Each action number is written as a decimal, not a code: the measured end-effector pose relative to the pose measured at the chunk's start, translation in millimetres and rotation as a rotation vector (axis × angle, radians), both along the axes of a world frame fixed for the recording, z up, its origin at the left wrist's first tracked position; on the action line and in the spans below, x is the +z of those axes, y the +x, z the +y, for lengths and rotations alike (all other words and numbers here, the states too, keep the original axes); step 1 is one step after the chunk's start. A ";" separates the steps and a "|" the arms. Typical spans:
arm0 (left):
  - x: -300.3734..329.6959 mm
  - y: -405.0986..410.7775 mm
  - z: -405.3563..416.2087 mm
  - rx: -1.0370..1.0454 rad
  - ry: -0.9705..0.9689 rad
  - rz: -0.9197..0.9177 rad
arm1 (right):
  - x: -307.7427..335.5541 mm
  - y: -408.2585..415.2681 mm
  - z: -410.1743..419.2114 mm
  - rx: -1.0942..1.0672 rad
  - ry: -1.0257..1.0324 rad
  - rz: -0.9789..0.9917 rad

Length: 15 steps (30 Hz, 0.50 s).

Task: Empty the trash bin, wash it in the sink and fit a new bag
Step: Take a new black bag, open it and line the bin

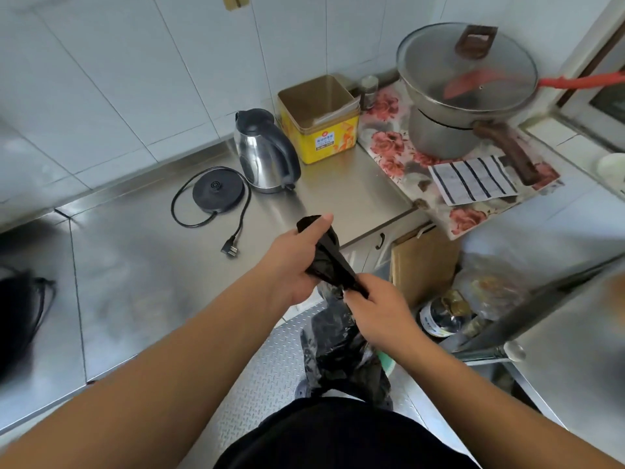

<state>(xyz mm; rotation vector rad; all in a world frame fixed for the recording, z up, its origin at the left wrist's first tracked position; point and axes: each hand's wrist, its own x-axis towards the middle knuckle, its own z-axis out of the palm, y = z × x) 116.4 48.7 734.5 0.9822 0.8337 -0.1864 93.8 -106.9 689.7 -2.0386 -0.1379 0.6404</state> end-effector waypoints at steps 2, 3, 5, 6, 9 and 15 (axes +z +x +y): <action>1.5 -3.0 9.0 -0.070 0.044 -0.023 | 0.7 3.8 -4.8 0.039 0.007 -0.001; 2.1 -4.9 14.1 -0.121 0.071 -0.033 | 1.0 6.1 -7.4 0.063 0.002 -0.012; 3.3 -9.8 25.7 -0.270 0.103 -0.065 | 1.9 11.8 -12.3 0.097 -0.020 -0.043; 4.7 -12.6 31.6 -0.367 0.106 -0.091 | 1.8 15.1 -14.6 0.100 -0.034 -0.054; 3.5 -15.2 49.3 -0.598 0.159 -0.136 | 0.7 26.3 -20.4 0.039 -0.056 -0.061; -1.0 -6.9 59.8 -0.905 1.053 -0.082 | 8.5 50.7 -28.5 0.013 -0.155 -0.152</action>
